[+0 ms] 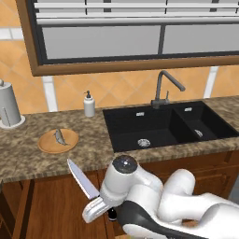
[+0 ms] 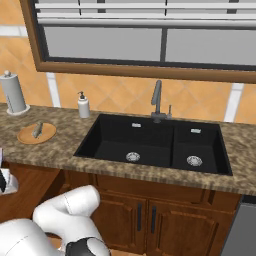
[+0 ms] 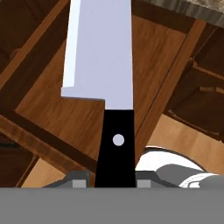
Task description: Pick up the knife from the drawer and place it on the cutting board. Then place the meat from the plate to the cutting board.
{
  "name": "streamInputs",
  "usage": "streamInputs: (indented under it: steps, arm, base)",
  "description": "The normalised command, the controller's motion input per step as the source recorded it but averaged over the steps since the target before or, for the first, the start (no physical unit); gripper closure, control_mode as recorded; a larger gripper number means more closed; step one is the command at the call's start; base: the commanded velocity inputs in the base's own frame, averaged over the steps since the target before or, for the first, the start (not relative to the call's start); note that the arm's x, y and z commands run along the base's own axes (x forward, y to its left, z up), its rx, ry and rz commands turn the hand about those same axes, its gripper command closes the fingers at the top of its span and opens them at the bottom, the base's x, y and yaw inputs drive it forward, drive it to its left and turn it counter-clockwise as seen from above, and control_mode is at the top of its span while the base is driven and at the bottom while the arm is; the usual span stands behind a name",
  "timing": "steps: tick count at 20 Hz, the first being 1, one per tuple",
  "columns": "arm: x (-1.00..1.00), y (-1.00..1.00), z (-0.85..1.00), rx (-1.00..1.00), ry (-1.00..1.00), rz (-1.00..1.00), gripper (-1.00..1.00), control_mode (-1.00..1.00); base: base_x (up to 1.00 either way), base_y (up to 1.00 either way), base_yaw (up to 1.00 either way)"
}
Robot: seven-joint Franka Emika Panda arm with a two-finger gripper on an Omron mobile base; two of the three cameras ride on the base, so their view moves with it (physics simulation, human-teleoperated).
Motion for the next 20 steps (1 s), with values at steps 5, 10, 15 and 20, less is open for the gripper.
streamInputs:
  steps: [5,10,15,20]
  arm:
    - [0.36,-0.32,1.00,0.00,0.13,0.01,1.00,-1.00]
    - [0.12,-0.13,0.93,-0.02,0.08,0.00,1.00,-1.00]
    - [0.00,-0.39,0.80,-0.03,0.00,-0.05,1.00,-1.00]
    - [-0.10,-0.67,0.83,-0.04,0.02,-0.12,1.00,-1.00]
  base:
    - [0.00,0.00,0.00]
    - [0.00,0.00,0.00]
    - [0.00,0.00,0.00]
    - [0.00,0.00,0.00]
